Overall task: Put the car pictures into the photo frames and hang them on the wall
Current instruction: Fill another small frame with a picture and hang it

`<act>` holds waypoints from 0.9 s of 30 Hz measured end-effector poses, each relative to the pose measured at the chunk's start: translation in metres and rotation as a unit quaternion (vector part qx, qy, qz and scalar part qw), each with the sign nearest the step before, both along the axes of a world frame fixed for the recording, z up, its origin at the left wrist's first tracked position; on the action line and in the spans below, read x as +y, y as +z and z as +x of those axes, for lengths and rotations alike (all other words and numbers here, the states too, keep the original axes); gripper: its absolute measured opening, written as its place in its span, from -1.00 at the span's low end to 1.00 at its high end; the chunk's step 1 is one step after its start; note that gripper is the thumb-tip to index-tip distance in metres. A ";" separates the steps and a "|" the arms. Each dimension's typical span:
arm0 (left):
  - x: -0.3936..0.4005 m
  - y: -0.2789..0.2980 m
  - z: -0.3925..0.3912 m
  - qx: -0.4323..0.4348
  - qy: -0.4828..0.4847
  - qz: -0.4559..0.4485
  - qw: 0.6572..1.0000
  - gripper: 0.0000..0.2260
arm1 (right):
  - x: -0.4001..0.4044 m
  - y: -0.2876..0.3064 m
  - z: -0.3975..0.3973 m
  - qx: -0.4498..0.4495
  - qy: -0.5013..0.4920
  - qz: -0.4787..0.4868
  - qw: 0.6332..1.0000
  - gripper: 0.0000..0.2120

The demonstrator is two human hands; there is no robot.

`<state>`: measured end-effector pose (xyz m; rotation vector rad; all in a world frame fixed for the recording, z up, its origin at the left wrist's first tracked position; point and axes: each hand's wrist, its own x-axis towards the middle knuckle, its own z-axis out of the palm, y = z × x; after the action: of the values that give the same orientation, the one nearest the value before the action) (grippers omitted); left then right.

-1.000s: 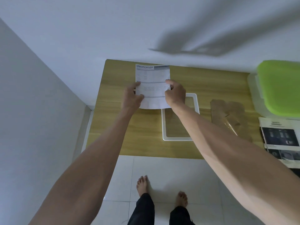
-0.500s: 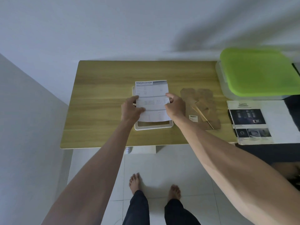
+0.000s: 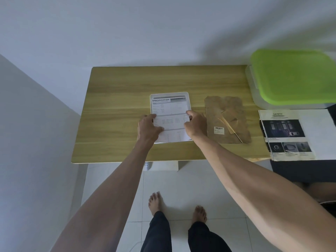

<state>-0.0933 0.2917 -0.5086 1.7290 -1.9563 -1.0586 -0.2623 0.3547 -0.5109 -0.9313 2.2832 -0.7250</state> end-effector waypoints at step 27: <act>0.038 0.038 -0.121 -0.014 -0.083 -0.016 0.996 -0.62 | 0.048 0.028 -0.100 0.063 -0.122 -0.005 0.991 -0.62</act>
<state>-0.2144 0.3301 -0.4704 1.5969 -2.1529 -1.0564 -0.3621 0.4026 -0.4832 -0.7273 2.5359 -0.7999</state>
